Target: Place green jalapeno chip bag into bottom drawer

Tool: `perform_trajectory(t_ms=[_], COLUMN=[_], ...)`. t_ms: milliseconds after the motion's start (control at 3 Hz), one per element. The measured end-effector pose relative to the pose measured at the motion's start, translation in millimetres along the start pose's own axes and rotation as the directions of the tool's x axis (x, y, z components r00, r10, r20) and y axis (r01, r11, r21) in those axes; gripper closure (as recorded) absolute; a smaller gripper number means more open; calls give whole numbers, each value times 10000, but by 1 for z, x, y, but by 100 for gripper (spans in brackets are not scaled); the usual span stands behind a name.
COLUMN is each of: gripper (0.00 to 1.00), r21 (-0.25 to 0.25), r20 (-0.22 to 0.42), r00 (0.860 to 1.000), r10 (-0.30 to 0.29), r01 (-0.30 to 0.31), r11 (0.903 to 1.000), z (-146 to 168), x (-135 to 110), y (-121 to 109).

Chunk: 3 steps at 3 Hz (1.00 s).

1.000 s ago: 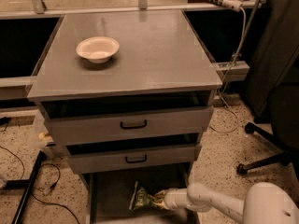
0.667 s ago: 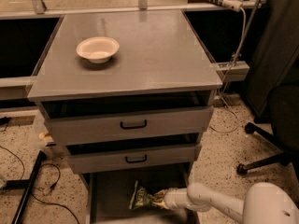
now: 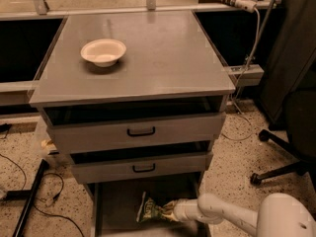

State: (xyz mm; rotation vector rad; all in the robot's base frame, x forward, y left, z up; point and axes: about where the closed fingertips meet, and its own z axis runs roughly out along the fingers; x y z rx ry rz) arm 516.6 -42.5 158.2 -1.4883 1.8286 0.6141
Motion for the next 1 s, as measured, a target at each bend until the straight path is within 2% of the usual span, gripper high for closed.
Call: perform_trajectory(t_ms=[333,667,1000], gripper=[11,0,0], r21=[-1,-2,-2], r20=[0,1,1], r00=[10000,10000,10000], r10=[0,0,0], r01=[0,0,0], r11=[10000,10000,10000], z=[0,0,0], x=[0,0,0], y=[0,0,0])
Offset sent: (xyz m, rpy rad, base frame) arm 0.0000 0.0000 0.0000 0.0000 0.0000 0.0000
